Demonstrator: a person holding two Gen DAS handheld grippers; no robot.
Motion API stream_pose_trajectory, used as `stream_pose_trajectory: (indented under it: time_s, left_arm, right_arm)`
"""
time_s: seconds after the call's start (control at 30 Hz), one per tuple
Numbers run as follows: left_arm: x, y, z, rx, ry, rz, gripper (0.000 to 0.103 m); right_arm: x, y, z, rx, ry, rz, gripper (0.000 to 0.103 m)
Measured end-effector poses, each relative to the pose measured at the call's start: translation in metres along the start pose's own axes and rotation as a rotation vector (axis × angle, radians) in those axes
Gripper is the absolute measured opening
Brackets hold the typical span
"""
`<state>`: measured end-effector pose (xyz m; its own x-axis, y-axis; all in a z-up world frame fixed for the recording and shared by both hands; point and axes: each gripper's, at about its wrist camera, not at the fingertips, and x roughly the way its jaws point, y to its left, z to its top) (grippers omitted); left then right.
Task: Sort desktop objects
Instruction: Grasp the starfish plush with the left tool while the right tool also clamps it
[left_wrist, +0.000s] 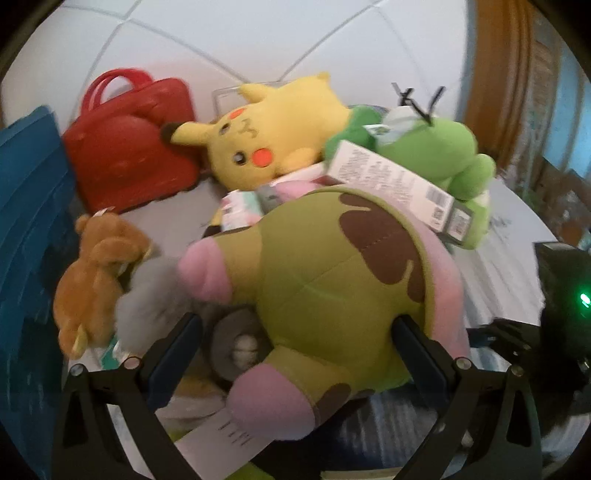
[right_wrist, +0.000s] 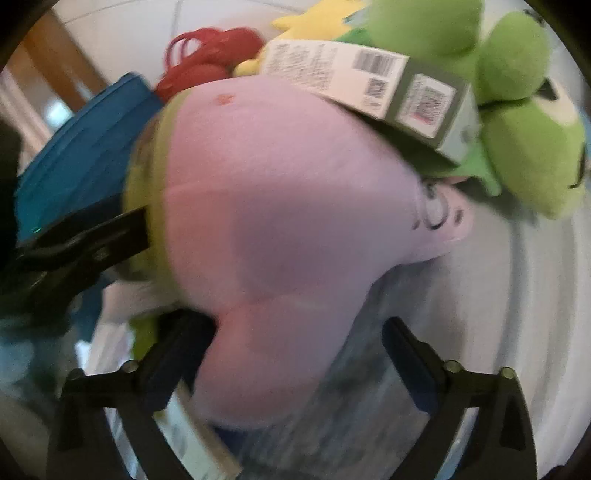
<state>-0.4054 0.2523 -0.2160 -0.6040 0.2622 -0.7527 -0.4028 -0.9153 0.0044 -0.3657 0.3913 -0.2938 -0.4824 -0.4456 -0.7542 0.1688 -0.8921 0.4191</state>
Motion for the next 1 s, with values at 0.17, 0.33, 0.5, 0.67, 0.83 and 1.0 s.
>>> stream_pose_trajectory:
  time_s: [0.17,0.33,0.5,0.67,0.83,1.0]
  left_arm:
    - [0.008,-0.021,0.009,0.076,0.022,-0.05,0.103]
    - [0.016,-0.022,0.008,0.086,0.019,-0.069,0.103]
    - [0.013,0.0,-0.004,0.05,0.046,-0.086,0.103]
    - [0.029,0.003,-0.006,0.027,0.027,-0.148,0.103]
    - [0.023,-0.001,-0.004,-0.001,-0.044,-0.216,0.09]
    - [-0.001,-0.004,-0.001,-0.005,-0.082,-0.209,0.077]
  right_arm:
    - [-0.016,0.009,-0.006,-0.047,-0.035,-0.082,0.054]
    - [-0.018,-0.002,-0.008,0.001,-0.055,-0.108,0.051]
    - [-0.004,0.014,-0.01,-0.055,-0.09,-0.186,0.078]
    - [-0.006,0.021,-0.009,-0.106,-0.127,-0.214,0.085]
    - [-0.007,0.029,-0.007,-0.158,-0.164,-0.242,0.059]
    - [-0.02,0.04,-0.009,-0.168,-0.197,-0.237,0.052]
